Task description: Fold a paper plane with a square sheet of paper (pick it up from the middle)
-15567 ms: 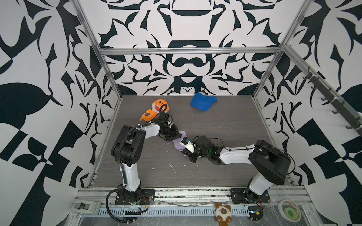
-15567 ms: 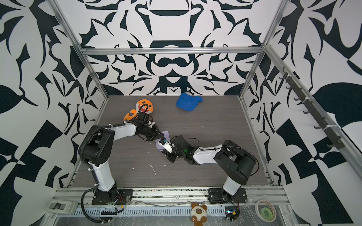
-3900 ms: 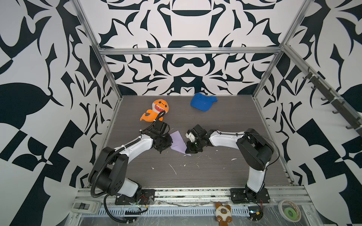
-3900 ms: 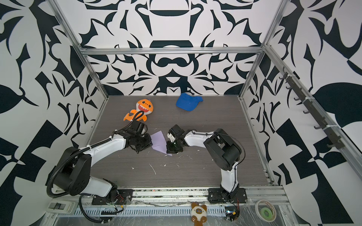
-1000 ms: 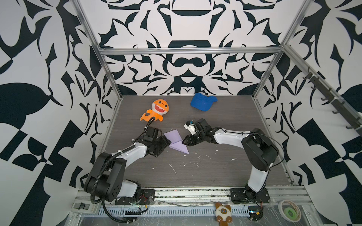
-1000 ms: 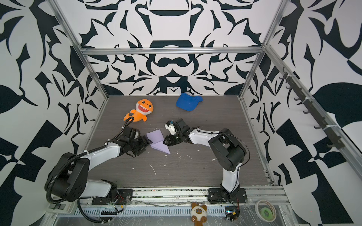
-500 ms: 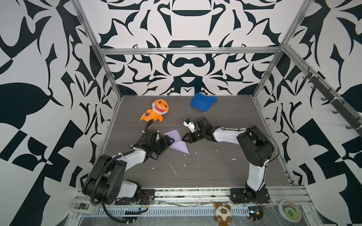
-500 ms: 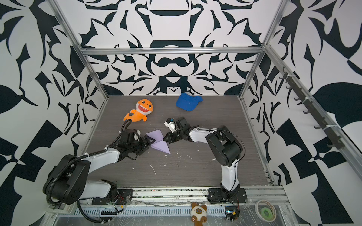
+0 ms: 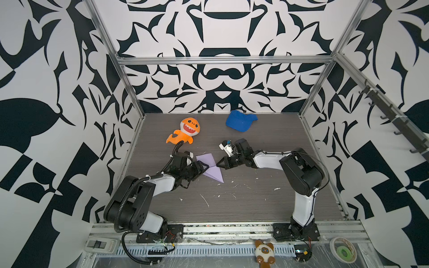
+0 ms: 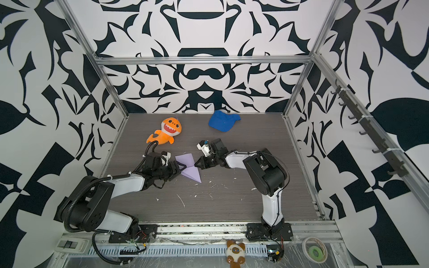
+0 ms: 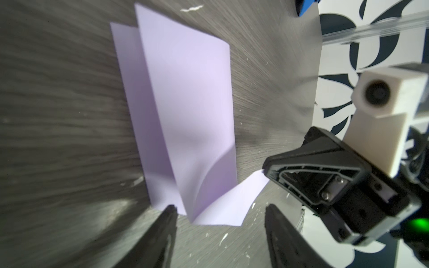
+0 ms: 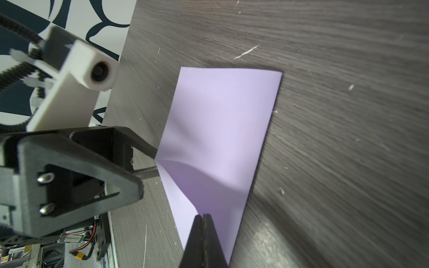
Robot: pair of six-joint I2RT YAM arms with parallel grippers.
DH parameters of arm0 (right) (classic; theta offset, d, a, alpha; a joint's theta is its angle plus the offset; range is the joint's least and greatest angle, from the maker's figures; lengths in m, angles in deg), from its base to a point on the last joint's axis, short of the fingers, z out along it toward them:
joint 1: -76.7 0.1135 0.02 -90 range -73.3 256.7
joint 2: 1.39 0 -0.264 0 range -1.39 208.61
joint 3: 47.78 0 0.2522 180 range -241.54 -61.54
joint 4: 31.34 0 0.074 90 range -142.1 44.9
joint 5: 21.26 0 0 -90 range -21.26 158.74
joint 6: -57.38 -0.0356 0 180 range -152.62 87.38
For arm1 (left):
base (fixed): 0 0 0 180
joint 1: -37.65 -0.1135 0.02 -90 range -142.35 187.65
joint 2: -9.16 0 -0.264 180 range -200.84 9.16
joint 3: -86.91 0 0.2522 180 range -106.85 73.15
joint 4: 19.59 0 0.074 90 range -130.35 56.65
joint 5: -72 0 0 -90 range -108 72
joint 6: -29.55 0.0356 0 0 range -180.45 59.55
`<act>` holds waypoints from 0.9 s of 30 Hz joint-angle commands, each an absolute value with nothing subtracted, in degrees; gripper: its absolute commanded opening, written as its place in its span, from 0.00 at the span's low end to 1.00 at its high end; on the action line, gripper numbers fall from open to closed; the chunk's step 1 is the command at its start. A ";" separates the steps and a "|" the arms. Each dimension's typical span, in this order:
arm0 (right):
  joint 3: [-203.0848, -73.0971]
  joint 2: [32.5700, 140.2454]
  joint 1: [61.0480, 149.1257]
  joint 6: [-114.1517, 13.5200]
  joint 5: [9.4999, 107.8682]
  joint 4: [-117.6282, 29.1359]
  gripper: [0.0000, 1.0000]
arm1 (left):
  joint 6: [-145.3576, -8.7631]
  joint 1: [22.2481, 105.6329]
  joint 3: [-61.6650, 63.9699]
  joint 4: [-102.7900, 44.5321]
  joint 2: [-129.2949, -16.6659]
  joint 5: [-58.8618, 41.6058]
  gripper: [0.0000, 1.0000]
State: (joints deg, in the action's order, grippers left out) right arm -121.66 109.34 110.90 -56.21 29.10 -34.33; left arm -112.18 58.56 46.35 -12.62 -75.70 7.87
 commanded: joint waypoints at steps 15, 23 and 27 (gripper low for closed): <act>-121.63 109.05 110.01 -57.61 29.28 -32.25 0.07 | -108.71 58.34 42.49 -9.32 -81.42 11.87 0.23; -116.62 99.57 109.70 -53.25 44.35 -35.25 0.37 | -108.54 58.38 40.11 -15.87 -80.73 9.16 0.08; -112.77 94.59 111.45 -48.73 51.77 -34.63 0.46 | -110.64 58.46 38.51 -19.78 -80.08 7.32 0.07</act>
